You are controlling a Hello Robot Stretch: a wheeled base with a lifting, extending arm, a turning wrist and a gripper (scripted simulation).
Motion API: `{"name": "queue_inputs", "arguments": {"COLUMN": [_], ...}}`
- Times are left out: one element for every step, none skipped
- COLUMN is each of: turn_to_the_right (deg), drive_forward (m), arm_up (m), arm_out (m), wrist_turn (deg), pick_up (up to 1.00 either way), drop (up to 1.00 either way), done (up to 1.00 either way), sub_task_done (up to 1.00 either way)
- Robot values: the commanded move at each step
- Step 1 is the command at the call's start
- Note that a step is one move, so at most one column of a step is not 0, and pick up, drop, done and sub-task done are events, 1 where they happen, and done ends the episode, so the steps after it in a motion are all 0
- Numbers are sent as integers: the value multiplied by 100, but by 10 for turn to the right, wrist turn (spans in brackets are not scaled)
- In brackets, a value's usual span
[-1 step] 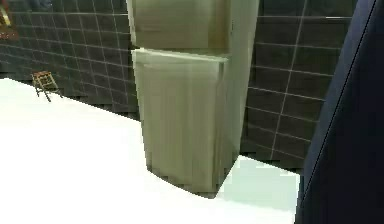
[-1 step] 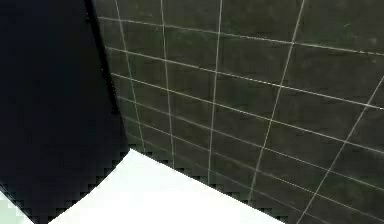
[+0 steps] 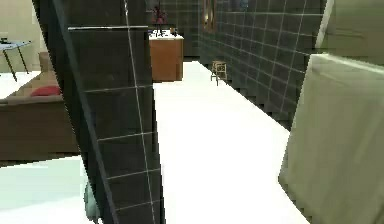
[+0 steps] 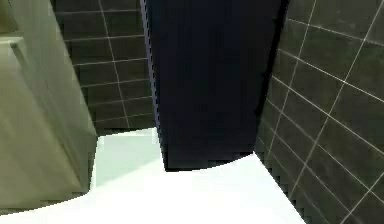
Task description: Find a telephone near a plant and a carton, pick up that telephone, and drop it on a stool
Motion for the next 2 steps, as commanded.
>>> {"name": "queue_inputs", "arguments": {"turn_to_the_right": [-450,-90], "drive_forward": [0,0], "arm_up": [0,0], "arm_out": [0,0], "wrist_turn": [0,0], "pick_up": [0,0], "drop": [0,0], "done": [0,0], "sub_task_done": [0,0]}}
